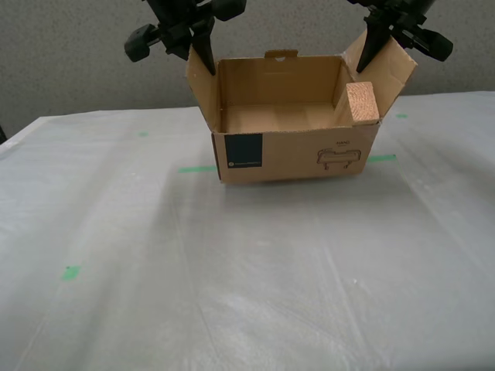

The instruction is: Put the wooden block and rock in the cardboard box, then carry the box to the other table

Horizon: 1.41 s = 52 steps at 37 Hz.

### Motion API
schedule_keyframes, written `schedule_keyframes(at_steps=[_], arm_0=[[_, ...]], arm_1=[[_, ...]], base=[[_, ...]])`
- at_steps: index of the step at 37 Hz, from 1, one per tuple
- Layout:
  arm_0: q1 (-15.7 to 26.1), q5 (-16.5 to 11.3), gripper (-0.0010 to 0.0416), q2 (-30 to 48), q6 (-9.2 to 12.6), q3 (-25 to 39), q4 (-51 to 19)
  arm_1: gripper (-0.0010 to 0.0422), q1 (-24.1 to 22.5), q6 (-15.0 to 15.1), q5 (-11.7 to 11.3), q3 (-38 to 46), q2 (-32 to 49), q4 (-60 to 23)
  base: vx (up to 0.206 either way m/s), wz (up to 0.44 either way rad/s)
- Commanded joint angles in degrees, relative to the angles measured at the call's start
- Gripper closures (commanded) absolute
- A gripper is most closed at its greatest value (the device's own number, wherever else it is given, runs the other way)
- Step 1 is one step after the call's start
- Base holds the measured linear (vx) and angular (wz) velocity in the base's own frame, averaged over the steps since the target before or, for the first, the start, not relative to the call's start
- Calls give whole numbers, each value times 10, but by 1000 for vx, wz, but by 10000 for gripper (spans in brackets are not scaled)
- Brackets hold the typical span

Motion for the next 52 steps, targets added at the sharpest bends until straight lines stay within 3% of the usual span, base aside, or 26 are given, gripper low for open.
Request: schedule_keyframes(at_steps=[1, 47, 52], arm_0=[[0, -4, 406, -1, 4, 1, 1], [0, -4, 405, -1, 3, 0, -1], [0, 26, 405, -1, 4, 0, -1]], arm_1=[[412, 1, -2, -11, 0, 0, 3], [403, 2, -5, -10, 0, 0, 11], [368, 2, -5, -10, 0, 0, 17]], base=[[-46, 7], [-19, 0], [0, 0]])
